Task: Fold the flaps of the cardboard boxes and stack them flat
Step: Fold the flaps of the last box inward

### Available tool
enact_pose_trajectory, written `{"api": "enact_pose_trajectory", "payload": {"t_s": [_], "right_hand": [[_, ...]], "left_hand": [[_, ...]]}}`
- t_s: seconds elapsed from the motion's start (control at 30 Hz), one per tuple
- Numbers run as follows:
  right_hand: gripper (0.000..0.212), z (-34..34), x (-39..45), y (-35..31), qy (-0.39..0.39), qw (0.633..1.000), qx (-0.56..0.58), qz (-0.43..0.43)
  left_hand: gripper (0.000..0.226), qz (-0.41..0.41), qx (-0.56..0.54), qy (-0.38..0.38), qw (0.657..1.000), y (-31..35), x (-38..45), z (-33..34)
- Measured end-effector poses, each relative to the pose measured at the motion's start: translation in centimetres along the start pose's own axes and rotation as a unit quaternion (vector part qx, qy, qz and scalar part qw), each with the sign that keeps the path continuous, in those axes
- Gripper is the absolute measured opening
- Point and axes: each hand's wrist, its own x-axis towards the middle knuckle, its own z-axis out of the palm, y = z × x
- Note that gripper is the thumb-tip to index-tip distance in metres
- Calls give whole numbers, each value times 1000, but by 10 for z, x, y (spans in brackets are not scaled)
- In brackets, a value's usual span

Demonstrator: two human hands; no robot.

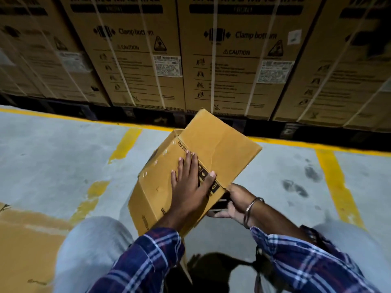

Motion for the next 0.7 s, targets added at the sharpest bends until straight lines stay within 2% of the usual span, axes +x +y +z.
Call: {"api": "enact_pose_trajectory", "payload": {"t_s": [0.1,0.17,0.2,0.27,0.33,0.47,0.63,0.7], "right_hand": [[61,3,1,2,-28,988,147,-49],[85,0,-2,-1,-65,979,178,-73],[90,-1,-2,-2,-75,980,164,-90],[76,1,-2,-2,-49,986,107,-122],[56,2,3,0,13,987,73,-141],[16,-2,11,-6,113,976,113,-149],[8,-16,26,-21,188,956,126,-185],[9,-22,27,-30,206,944,149,-212]], "left_hand": [[70,-7,15,21,1000,6,9,-8],[63,-3,9,22,1000,8,15,-10],[61,1,3,20,1000,7,17,-11],[63,8,-15,-11,1000,3,22,-14],[64,27,-51,-53,997,0,25,-15],[60,23,-184,-100,978,-10,28,-17],[30,-21,-329,-23,944,19,9,-41],[17,-24,-383,-33,923,37,-5,-51]]}}
